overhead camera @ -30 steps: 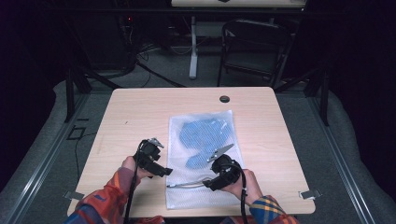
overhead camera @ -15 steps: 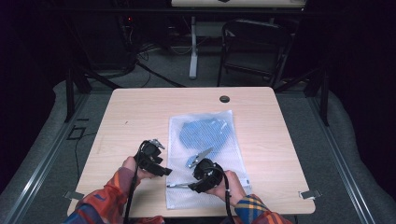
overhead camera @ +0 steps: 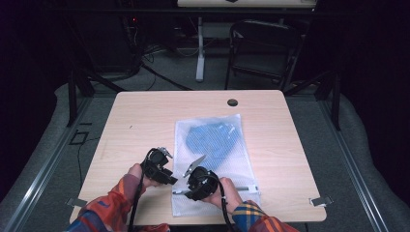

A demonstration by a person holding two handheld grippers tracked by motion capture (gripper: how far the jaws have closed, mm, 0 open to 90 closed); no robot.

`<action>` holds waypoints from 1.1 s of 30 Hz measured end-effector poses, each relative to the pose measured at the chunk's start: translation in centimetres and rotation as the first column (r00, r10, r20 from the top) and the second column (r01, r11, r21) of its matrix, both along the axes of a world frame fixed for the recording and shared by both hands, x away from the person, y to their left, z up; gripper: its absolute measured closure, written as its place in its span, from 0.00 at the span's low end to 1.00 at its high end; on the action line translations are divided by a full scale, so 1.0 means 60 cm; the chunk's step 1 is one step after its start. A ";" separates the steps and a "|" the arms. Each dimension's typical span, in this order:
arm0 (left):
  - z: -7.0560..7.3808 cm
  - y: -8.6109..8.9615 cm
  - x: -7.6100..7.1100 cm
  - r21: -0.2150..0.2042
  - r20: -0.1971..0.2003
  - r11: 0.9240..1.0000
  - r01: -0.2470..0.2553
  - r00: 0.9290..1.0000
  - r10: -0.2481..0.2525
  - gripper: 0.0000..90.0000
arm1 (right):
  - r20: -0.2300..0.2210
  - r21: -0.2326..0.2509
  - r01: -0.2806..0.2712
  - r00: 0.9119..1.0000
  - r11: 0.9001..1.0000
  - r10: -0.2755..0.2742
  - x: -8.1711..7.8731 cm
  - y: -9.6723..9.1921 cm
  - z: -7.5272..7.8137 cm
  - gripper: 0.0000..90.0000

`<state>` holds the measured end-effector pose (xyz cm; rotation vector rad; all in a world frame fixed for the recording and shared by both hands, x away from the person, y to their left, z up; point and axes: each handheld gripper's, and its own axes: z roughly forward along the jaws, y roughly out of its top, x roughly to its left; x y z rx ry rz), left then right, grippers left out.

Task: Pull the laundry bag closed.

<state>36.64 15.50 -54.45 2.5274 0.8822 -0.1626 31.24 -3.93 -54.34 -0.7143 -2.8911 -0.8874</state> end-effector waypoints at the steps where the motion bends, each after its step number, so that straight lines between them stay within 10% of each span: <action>1: -0.001 0.000 0.000 -0.007 -0.002 1.000 -0.002 1.000 0.002 0.67 | -0.002 -0.002 -0.005 1.000 1.000 0.005 0.001 0.002 -0.001 0.75; 17: -0.009 -0.010 -0.001 0.015 -0.022 0.999 0.047 0.999 -0.047 0.88 | -0.028 -0.006 -0.014 1.000 1.000 0.014 0.013 0.033 -0.025 0.78; 33: -0.024 -0.016 -0.001 -0.052 -0.086 0.996 0.077 0.993 -0.082 0.95 | 0.004 -0.003 -0.031 1.000 1.000 0.031 0.008 0.044 -0.027 0.87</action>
